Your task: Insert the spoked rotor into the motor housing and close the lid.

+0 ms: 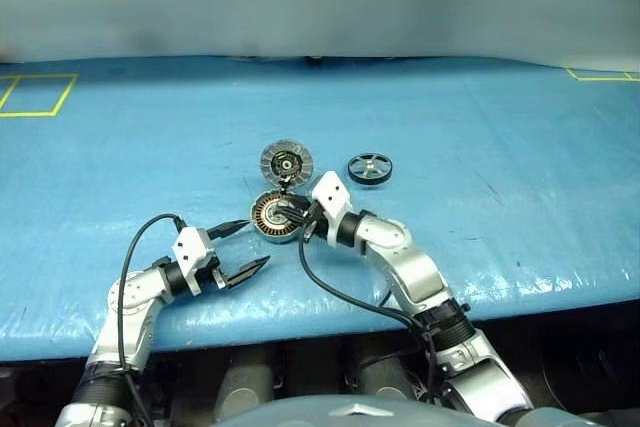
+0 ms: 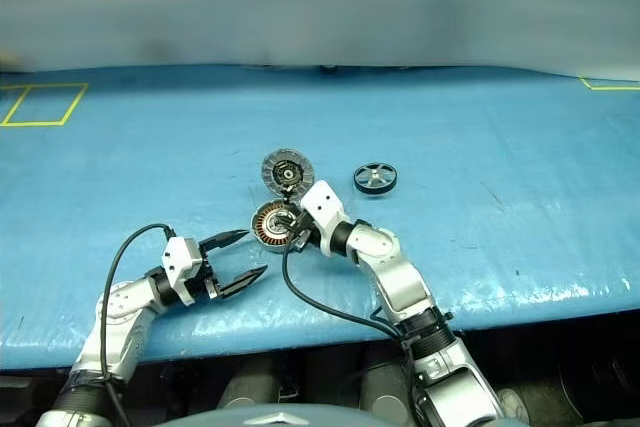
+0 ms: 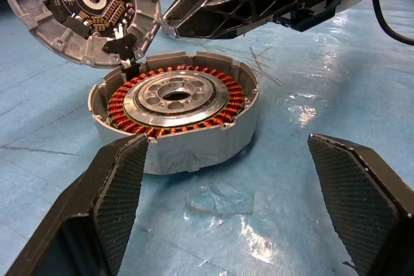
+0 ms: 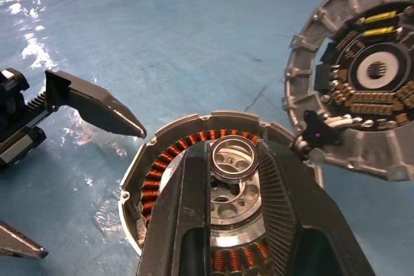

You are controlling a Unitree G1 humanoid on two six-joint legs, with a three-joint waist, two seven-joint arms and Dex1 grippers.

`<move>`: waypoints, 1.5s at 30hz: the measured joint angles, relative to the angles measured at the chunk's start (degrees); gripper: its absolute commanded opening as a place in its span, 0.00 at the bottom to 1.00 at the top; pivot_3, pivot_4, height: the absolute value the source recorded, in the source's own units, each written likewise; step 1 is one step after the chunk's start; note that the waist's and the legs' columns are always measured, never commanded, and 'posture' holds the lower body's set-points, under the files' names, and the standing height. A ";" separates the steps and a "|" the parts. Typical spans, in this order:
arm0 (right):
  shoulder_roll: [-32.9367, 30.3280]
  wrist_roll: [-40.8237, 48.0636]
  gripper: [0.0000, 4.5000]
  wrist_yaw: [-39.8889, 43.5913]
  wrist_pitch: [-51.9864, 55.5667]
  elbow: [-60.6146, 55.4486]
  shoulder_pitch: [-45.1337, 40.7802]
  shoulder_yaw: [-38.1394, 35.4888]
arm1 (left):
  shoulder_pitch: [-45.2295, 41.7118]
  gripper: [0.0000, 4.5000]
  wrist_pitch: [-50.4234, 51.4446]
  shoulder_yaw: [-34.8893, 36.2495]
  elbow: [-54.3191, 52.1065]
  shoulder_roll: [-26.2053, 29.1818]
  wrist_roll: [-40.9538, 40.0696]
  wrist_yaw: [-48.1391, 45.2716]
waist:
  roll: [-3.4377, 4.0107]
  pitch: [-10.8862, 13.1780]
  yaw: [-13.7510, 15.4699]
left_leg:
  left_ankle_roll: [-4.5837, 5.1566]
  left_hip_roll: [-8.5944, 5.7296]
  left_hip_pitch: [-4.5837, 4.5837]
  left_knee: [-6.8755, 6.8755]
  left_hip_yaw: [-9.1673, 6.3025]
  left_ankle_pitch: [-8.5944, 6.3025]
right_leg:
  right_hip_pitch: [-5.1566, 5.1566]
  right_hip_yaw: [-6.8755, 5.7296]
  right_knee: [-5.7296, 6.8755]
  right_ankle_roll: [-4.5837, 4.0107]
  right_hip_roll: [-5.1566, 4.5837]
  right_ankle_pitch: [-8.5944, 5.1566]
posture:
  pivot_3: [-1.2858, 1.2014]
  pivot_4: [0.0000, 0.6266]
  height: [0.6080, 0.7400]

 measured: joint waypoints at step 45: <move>2.20 -0.04 0.36 0.82 -1.23 5.63 -1.96 -0.05 | 0.93 0.94 -3.25 0.07 2.75 -0.46 0.62 1.72 | 0.00 0.00 -0.21 | -0.05 0.02 0.00 -0.01 -0.05 0.03 | 0.01 -0.08 0.01 -0.03 0.00 0.00 | 0.52 0.24 1.00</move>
